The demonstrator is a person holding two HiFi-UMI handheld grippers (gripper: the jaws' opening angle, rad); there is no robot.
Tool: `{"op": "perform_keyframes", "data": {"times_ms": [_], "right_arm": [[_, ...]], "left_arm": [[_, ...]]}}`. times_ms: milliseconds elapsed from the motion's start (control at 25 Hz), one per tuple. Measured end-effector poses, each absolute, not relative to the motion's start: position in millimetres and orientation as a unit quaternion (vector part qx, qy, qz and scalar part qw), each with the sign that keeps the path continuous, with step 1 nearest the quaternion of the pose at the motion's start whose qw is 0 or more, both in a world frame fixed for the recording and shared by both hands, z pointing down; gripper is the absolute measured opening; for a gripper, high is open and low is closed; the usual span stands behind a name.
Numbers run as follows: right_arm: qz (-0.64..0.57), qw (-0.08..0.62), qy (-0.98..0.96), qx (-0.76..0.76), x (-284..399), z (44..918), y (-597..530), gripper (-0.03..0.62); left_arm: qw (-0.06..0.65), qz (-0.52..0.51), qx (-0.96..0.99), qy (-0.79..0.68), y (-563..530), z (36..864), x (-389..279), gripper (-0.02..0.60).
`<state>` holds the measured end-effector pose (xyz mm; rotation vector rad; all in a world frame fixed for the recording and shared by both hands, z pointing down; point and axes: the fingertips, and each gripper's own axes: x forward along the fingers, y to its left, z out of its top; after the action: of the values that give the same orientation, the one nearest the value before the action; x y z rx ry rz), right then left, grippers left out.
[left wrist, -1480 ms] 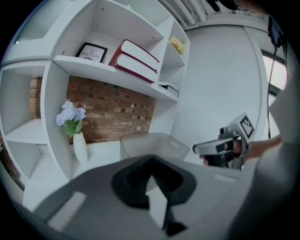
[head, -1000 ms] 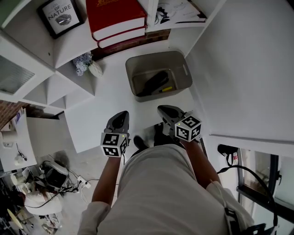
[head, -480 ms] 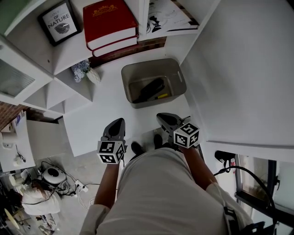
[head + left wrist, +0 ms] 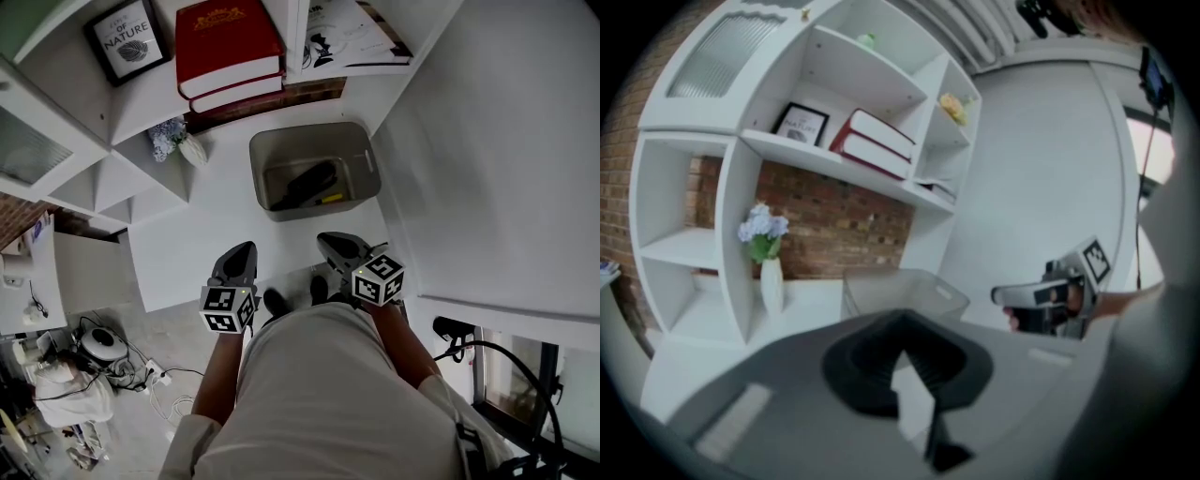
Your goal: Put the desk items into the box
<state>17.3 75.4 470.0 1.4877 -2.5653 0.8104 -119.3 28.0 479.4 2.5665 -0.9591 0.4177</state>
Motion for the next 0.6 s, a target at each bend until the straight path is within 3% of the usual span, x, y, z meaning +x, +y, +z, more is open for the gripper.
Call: {"op": "perform_keyframes", "data": {"times_ms": [600], "right_arm": [[0.262,0.034,-0.839,0.476,19.9,465.0,76.2,0.0]], "left_arm": [[0.192,0.162,0.909,-0.332,34.7,488.3,-110.0,0.003]]}}
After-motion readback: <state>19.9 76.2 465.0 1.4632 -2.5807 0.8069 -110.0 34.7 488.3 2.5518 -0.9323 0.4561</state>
